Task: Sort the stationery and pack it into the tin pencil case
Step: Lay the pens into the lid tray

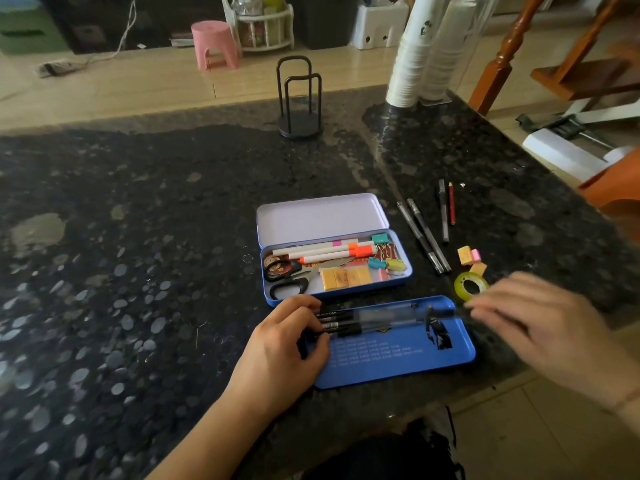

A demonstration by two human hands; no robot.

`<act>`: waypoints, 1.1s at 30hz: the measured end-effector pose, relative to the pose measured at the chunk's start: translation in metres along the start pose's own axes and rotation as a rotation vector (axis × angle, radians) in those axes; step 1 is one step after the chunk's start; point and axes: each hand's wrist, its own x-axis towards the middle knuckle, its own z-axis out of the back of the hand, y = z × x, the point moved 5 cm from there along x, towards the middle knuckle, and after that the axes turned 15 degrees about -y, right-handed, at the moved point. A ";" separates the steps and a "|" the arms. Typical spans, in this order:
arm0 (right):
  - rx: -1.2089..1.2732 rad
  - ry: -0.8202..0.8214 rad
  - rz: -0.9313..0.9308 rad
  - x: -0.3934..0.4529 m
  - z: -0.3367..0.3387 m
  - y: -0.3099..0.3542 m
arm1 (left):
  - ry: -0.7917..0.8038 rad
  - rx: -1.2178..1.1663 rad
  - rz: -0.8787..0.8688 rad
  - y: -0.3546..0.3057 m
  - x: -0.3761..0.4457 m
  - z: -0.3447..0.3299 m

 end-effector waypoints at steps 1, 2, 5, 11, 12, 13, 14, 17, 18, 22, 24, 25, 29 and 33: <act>-0.004 0.040 0.042 -0.008 -0.006 0.002 | 0.002 -0.002 0.002 0.001 0.000 0.000; -0.024 0.062 0.074 -0.014 -0.012 0.003 | 0.005 -0.003 0.004 0.001 0.000 0.000; -0.071 0.058 0.105 -0.013 -0.026 0.008 | 0.016 -0.002 0.013 0.003 0.000 0.000; -0.084 0.023 0.176 0.003 -0.045 0.030 | 0.040 -0.015 0.000 0.000 0.000 0.001; -0.099 0.021 0.178 0.006 -0.046 0.032 | 0.049 -0.014 -0.007 0.000 0.000 0.001; -0.117 0.020 0.180 0.008 -0.048 0.033 | 0.057 -0.010 -0.018 -0.001 0.000 0.000; -0.134 0.013 0.184 0.010 -0.048 0.034 | 0.060 -0.006 -0.028 -0.001 0.000 0.000; -0.150 0.010 0.212 0.011 -0.050 0.036 | 0.052 -0.005 -0.042 -0.001 0.000 -0.001; -0.145 0.020 0.212 0.010 -0.050 0.035 | 0.053 -0.003 -0.043 0.000 -0.001 -0.001; -0.210 0.014 -0.109 0.033 -0.045 0.004 | 0.048 0.006 -0.031 0.001 -0.001 -0.002; -0.361 0.031 -0.309 0.048 -0.049 -0.017 | 0.043 0.006 -0.031 0.001 -0.001 -0.002; -0.413 0.071 -0.371 0.052 -0.054 -0.024 | 0.040 0.006 -0.032 0.001 -0.001 -0.002; -0.469 0.137 -0.452 0.060 -0.071 -0.029 | 0.045 0.011 -0.026 0.001 -0.001 -0.002; -0.531 0.135 -0.436 0.063 -0.068 -0.026 | 0.045 0.014 -0.026 0.002 -0.002 -0.003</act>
